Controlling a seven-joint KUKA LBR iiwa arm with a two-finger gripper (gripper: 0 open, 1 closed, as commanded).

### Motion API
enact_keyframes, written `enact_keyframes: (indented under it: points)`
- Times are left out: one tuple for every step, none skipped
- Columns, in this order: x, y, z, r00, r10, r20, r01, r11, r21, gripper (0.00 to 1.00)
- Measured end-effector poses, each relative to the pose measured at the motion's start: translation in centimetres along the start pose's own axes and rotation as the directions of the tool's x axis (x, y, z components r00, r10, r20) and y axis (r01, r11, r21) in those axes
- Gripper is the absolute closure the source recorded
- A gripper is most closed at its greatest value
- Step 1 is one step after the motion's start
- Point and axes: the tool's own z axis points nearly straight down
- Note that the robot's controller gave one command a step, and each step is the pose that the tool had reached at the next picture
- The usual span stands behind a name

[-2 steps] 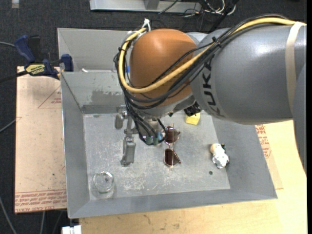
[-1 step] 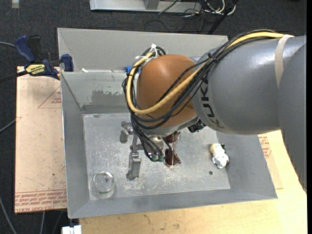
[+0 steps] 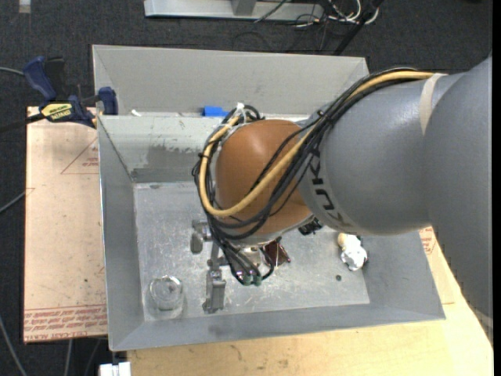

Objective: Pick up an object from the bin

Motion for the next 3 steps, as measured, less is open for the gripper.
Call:
enact_keyframes:
  points:
    - [-0.4, -0.7, -4.8, 0.999, -0.038, -0.001, 0.038, 0.999, -0.003, 0.00]
    - [-4.4, -3.2, -11.0, 0.981, -0.196, 0.007, 0.196, 0.981, -0.003, 0.00]
    - [-6.3, -5.4, -12.8, 0.957, -0.288, 0.019, 0.288, 0.958, 0.000, 0.00]
